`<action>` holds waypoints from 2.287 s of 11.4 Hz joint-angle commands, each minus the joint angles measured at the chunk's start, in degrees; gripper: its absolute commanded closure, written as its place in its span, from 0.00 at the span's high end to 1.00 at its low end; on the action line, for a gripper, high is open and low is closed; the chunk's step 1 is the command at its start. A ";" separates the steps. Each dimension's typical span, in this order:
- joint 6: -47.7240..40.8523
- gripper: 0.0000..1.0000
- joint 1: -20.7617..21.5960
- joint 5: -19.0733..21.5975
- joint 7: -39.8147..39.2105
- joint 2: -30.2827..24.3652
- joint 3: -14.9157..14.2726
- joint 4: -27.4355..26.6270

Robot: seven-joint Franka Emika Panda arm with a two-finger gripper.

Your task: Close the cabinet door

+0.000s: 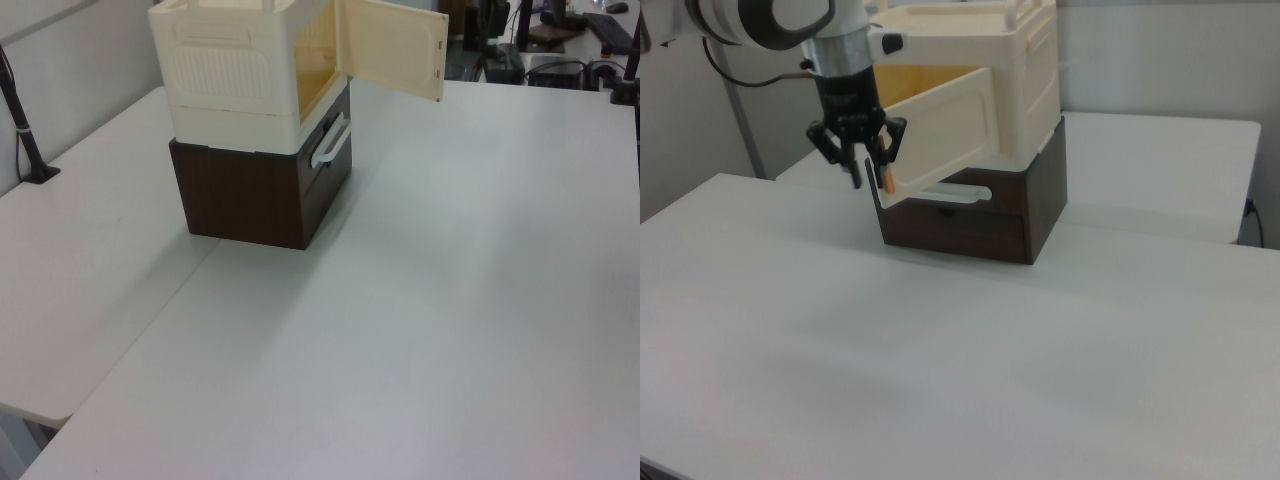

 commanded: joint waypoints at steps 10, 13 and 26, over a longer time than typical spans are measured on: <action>30.97 0.06 7.41 5.33 -6.02 11.80 -0.19 3.51; 41.67 0.07 11.46 5.25 3.85 15.85 -0.19 4.49; 33.83 0.16 9.64 5.42 18.90 8.59 0.60 -1.49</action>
